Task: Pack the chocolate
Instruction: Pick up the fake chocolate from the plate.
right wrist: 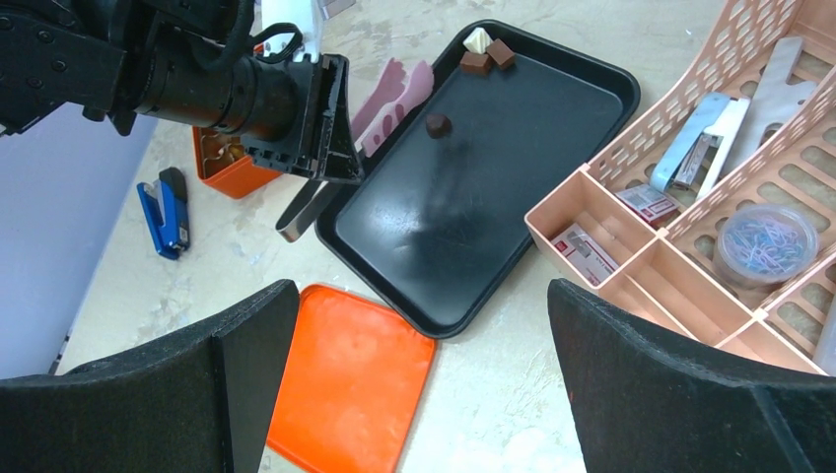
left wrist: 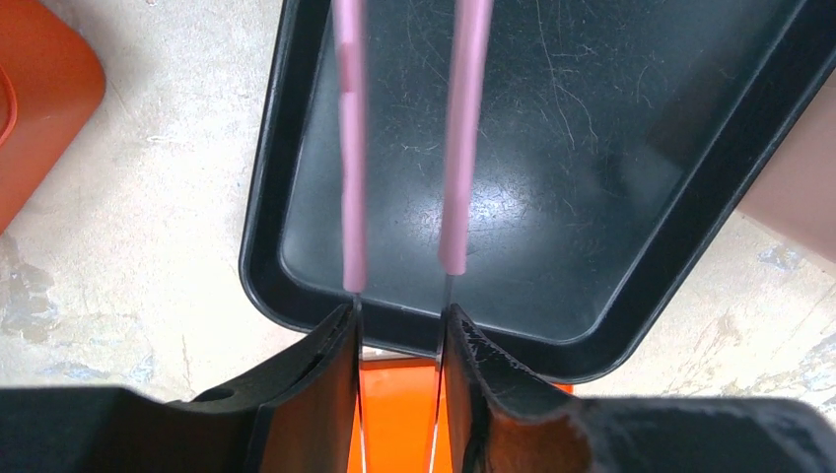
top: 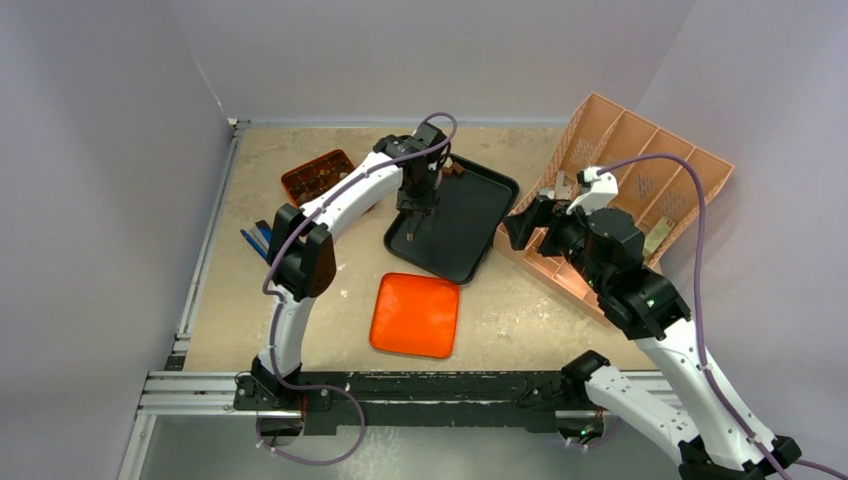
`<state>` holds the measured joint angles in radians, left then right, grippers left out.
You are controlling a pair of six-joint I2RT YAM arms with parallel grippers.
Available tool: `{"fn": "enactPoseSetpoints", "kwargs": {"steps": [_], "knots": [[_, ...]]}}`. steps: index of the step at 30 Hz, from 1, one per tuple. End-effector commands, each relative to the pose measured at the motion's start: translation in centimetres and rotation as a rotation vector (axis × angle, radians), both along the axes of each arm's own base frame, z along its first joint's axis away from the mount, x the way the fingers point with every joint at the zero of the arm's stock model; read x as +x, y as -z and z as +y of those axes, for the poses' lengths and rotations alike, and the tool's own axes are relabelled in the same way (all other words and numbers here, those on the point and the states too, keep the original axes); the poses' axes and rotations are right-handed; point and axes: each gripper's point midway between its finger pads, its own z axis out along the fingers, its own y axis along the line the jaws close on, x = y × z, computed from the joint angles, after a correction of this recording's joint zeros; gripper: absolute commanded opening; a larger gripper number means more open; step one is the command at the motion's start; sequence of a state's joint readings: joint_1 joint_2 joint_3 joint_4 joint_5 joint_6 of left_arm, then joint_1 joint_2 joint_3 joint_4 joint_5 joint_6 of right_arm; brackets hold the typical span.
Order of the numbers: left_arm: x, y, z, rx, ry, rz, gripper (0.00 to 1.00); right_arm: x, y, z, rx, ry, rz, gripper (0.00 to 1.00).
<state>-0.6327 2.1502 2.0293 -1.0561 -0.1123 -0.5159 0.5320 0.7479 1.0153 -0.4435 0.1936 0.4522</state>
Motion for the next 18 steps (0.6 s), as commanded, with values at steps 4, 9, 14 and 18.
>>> {"fn": "enactPoseSetpoints", "kwargs": {"steps": [4, 9, 14, 18], "knots": [[0.4, -0.1, -0.4, -0.003, 0.014, -0.013, 0.36, -0.2, -2.4, -0.3, 0.04, 0.01, -0.071, 0.98], [0.5, 1.5, -0.6, 0.014, 0.028, 0.019, 0.38, -0.3, -2.5, -0.4, 0.039, 0.014, -0.072, 0.98], [0.6, 2.1, -0.9, 0.015, 0.042, 0.03, 0.38, -0.4, -2.4, -0.4, 0.038, 0.013, -0.072, 0.98], [0.7, 2.2, -1.2, 0.012, 0.047, 0.034, 0.38, -0.3, -2.5, -0.4, 0.036, 0.014, -0.073, 0.98]]}}
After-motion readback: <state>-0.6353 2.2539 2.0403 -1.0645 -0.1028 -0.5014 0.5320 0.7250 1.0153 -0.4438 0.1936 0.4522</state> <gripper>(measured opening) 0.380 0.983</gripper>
